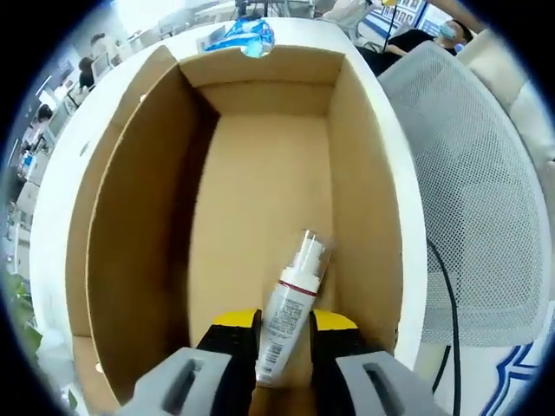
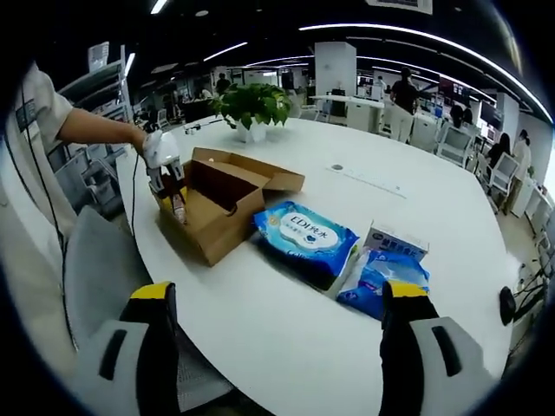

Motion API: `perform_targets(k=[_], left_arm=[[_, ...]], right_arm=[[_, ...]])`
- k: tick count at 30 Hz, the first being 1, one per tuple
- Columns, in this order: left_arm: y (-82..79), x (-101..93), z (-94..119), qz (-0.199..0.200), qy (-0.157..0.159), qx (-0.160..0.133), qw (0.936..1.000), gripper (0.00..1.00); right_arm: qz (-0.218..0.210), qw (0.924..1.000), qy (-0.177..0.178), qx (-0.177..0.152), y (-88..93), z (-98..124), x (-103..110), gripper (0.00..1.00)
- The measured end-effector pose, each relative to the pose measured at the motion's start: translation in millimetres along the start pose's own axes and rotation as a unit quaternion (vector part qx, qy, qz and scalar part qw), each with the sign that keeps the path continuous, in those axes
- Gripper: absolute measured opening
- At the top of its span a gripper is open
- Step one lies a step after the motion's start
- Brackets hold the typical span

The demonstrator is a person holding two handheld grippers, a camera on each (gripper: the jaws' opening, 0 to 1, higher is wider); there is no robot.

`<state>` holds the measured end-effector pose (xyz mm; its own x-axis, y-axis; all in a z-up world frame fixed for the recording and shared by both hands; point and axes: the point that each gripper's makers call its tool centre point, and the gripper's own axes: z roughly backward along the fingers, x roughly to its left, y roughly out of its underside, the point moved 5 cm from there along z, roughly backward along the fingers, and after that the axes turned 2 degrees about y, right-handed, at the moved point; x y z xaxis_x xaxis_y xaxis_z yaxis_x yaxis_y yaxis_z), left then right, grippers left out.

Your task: Operate the shoe box by opening the lid, removing the specified soft item, and placing it in the target area until the item is outside and the box remains undamaged.

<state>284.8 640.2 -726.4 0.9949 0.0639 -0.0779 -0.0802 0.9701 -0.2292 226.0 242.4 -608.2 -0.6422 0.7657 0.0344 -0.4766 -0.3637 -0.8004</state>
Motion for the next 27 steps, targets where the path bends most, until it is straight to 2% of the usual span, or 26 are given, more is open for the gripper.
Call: perform_targets(k=[4, 11, 17, 20, 24, 27], left_arm=[[-1.6, 5.7, -1, -0.003, -0.012, 0.002, 0.9999, 0.21], [-5.9, 7.2, -3, 0.018, -0.022, -0.004, 0.9996, 0.19], [-4.9, 7.4, -2, 0.05, -0.027, -0.009, 0.9984, 0.18], [-4.0, 6.4, 1, 0.079, -0.022, -0.014, 0.9966, 0.18], [-4.8, 2.9, 6, 0.085, -0.023, -0.012, 0.996, 0.18], [-5.5, 3.0, 8, 0.095, -0.025, -0.022, 0.995, 0.18]], right_arm=[[0.0, 1.0, -0.005, -0.003, -0.2, -2, 5, 0.92], [-0.003, 0.9998, -0.012, -0.017, -3.7, -2, 12, 0.9], [-0.008, 0.9993, -0.02, -0.031, -7.4, -3, 19, 0.87], [-0.008, 0.9991, -0.023, -0.034, -8.4, -4, 22, 0.86], [-0.009, 0.9988, -0.029, -0.04, -11.9, -6, 26, 0.85], [-0.007, 0.9982, -0.035, -0.049, -16.5, -7, 29, 0.83]])
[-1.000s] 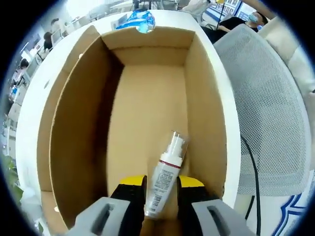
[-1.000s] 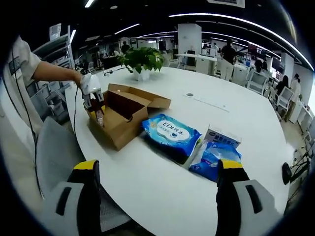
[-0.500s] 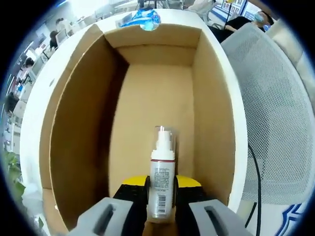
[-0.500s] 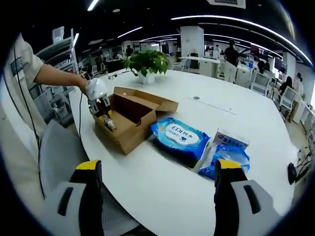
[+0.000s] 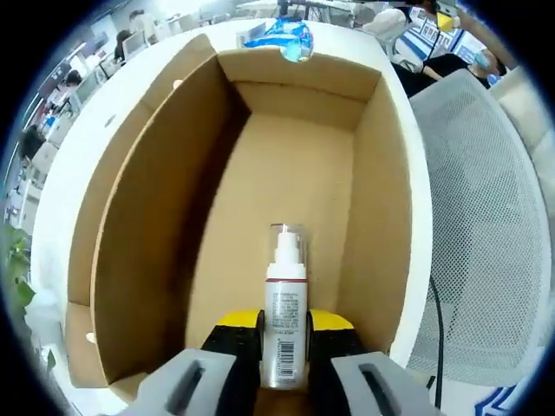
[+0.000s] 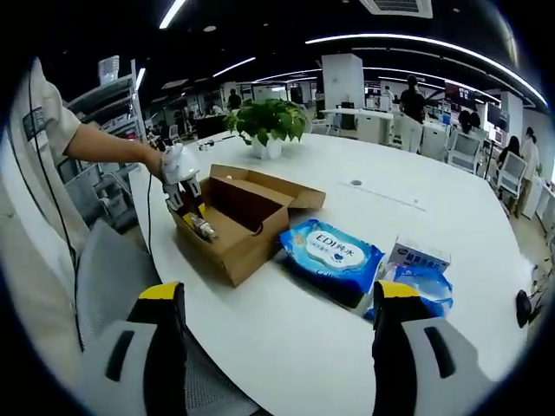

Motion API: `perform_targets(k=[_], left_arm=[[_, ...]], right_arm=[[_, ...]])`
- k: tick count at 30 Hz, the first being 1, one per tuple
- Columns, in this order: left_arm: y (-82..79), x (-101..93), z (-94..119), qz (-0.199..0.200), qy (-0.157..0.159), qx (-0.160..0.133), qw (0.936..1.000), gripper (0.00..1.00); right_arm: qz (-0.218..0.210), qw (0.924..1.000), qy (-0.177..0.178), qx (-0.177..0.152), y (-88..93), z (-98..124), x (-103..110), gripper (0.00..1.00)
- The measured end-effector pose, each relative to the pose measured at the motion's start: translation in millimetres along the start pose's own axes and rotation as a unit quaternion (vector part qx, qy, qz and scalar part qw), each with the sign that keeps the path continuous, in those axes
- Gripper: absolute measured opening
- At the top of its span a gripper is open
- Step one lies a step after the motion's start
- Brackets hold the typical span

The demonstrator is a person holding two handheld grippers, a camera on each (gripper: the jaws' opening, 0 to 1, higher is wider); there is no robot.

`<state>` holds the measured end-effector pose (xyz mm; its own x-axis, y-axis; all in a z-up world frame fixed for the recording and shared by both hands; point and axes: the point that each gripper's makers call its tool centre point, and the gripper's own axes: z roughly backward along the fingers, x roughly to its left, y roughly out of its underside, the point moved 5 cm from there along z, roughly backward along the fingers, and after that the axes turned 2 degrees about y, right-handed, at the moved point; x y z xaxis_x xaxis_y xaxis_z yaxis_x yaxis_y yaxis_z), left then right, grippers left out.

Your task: Operate the shoe box by opening the lid, removing the specified soft item, and placing it in the target area until the item is outside and the box remains undamaged.

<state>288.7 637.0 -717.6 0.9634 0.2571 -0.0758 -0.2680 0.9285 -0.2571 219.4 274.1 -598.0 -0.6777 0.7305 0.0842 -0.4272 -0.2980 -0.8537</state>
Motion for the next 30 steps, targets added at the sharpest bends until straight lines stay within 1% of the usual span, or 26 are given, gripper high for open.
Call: perform_targets(k=[4, 9, 13, 16, 19, 24, 25, 26, 27, 30], left_arm=[[-4.5, -1.8, 7, 0.005, -0.005, -0.013, 0.9999, 0.18], [-10.4, -1.1, 16, 0.016, -0.021, -0.036, 0.999, 0.17], [-15.7, -0.7, 24, 0.039, -0.029, -0.061, 0.9969, 0.17], [-19.4, -1.8, 31, 0.051, -0.034, -0.08, 0.9949, 0.17], [-27.8, -7.6, 40, 0.064, -0.038, -0.1, 0.9922, 0.17], [-36.1, -15.5, 50, 0.076, -0.043, -0.123, 0.9886, 0.17], [-39.5, -18.0, 54, 0.081, -0.046, -0.134, 0.9866, 0.17], [-40.0, -18.6, 54, 0.082, -0.046, -0.135, 0.9863, 0.17], [-43.1, -20.5, 58, 0.086, -0.049, -0.147, 0.9841, 0.17], [-46.4, -22.9, 63, 0.096, -0.049, -0.165, 0.9804, 0.17]], right_arm=[[0.0, 1.0, -0.007, -0.006, -3.5, -3, 3, 0.81], [0.0, 0.9998, -0.015, -0.012, -6.7, -8, 6, 0.8], [-0.003, 0.9996, -0.021, -0.019, -10.3, -11, 10, 0.79], [-0.005, 0.9994, -0.026, -0.023, -12.5, -13, 12, 0.79], [-0.005, 0.9988, -0.036, -0.032, -16.8, -15, 16, 0.78], [-0.005, 0.998, -0.05, -0.039, -22.2, -20, 23, 0.73], [-0.005, 0.9978, -0.053, -0.04, -22.9, -21, 24, 0.73], [-0.005, 0.9977, -0.054, -0.041, -23.2, -21, 24, 0.73], [-0.006, 0.9975, -0.057, -0.041, -24.0, -23, 27, 0.73], [-0.006, 0.9971, -0.063, -0.044, -25.4, -25, 29, 0.72]])
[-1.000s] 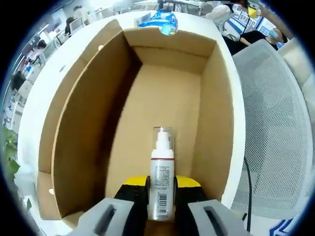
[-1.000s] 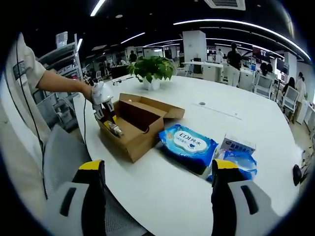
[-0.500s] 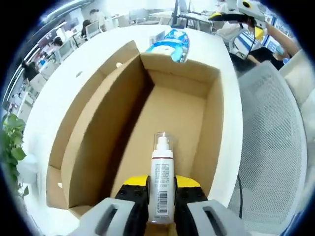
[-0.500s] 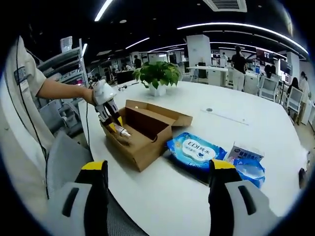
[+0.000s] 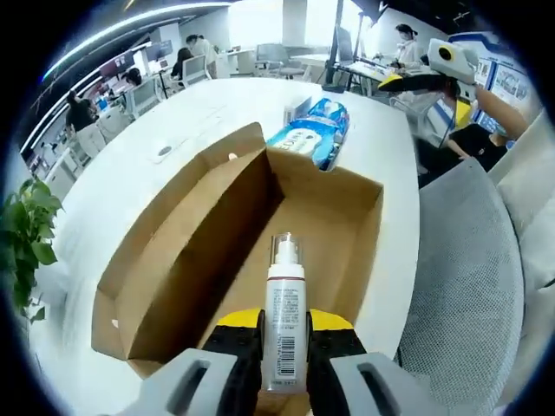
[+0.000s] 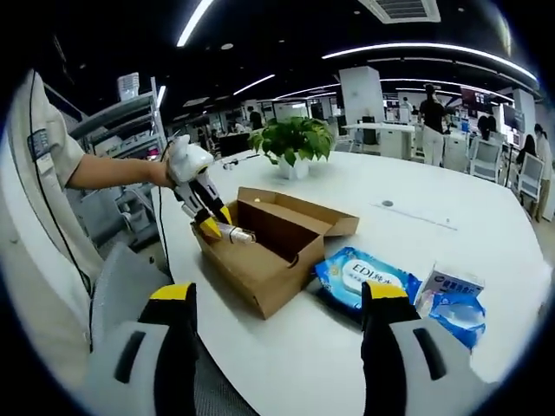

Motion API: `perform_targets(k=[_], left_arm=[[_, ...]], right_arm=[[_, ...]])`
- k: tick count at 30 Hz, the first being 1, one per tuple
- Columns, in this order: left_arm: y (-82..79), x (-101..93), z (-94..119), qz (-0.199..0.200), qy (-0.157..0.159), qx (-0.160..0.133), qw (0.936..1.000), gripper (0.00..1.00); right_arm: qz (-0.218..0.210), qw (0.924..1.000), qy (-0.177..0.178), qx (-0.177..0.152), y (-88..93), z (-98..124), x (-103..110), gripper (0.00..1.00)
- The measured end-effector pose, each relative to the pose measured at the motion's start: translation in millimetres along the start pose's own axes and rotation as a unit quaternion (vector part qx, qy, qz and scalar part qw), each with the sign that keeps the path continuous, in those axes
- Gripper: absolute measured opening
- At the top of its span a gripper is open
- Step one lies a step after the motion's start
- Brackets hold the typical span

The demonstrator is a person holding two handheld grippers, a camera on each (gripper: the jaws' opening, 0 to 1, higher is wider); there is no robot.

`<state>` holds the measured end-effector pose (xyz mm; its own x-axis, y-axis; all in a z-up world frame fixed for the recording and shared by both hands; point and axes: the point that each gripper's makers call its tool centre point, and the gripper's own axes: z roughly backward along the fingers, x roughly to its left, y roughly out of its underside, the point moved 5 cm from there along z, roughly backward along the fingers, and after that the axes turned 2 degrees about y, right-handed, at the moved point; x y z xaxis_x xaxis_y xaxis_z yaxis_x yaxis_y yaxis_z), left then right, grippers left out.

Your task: Operate the shoe box by opening the lid, removing the specified soft item, and placing it in the target area until the item is outside and the box remains undamaged.

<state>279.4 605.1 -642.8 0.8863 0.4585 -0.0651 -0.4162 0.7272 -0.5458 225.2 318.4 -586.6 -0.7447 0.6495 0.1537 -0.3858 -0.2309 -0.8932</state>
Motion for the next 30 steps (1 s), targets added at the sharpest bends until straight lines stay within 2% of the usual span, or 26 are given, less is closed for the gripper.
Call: perform_targets(k=[12, 20, 30], left_arm=[[-23.9, -14.2, 15, 0.033, 0.002, -0.089, 0.9955, 0.16], [-34.5, -29.2, 18, 0.038, 0.012, -0.123, 0.9916, 0.17], [-48.2, -44.1, 27, 0.056, 0.029, -0.174, 0.9827, 0.17]], right_arm=[[-0.013, 0.9994, -0.023, -0.021, -10.8, -17, 15, 0.67], [-0.012, 0.9985, -0.043, -0.031, -19.4, -29, 25, 0.63], [-0.026, 0.9956, -0.072, -0.053, -28.0, -40, 36, 0.52]])
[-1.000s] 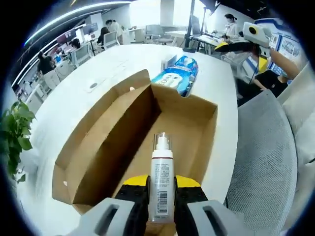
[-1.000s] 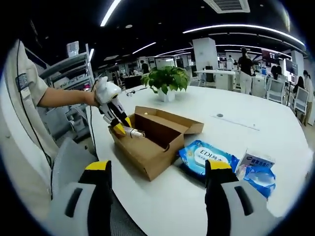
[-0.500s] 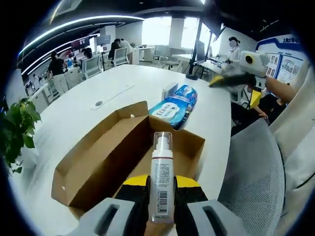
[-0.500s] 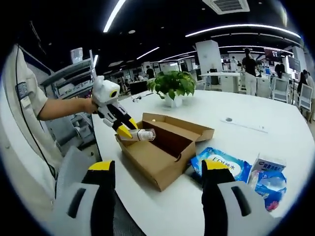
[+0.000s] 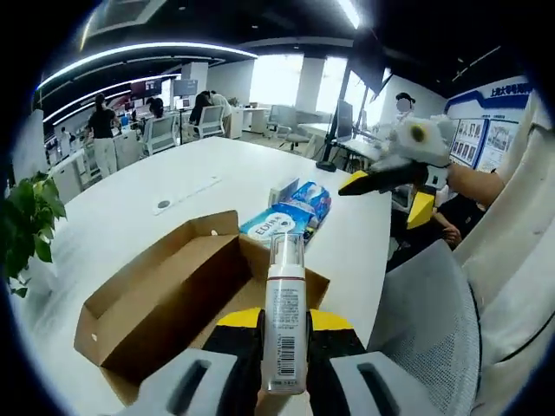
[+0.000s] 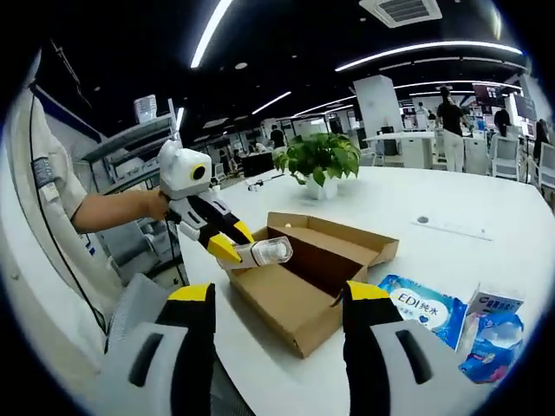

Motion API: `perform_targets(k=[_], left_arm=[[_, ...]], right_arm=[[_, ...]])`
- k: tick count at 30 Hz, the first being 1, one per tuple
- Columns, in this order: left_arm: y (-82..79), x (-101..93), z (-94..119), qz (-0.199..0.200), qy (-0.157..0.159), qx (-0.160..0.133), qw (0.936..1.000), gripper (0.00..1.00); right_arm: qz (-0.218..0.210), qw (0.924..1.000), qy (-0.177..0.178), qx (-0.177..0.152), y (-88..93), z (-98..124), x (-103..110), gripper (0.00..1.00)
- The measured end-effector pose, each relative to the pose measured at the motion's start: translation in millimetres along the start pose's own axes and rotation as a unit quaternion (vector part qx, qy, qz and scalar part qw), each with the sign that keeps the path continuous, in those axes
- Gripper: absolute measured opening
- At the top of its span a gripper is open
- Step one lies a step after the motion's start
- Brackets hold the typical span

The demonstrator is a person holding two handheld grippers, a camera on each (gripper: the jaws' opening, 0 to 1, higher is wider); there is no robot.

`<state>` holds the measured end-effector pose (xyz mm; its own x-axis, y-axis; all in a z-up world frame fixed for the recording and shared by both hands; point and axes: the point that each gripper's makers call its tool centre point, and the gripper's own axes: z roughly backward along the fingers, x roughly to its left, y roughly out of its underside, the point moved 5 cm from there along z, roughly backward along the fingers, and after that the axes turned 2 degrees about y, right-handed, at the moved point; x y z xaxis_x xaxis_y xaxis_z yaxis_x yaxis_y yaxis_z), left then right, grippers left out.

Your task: Operate the shoe box by opening the lid, removing the specified soft item, and placing it in the target area until the item is outside and the box remains undamaged.

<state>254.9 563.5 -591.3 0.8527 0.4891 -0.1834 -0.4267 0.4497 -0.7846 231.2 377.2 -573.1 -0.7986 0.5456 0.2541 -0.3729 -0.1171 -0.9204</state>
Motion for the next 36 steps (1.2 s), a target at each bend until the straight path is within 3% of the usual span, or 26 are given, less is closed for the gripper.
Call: perform_targets(k=[9, 36], left_arm=[[-10.2, -18.1, 1, 0.004, 0.019, -0.035, 0.9992, 0.17], [-15.3, -47.5, -7, -0.006, 0.062, -0.092, 0.9938, 0.17]], right_arm=[[-0.016, 0.9995, -0.025, -0.007, -1.9, -8, 10, 0.42], [-0.082, 0.9948, -0.049, -0.036, -4.0, -33, 19, 0.31]])
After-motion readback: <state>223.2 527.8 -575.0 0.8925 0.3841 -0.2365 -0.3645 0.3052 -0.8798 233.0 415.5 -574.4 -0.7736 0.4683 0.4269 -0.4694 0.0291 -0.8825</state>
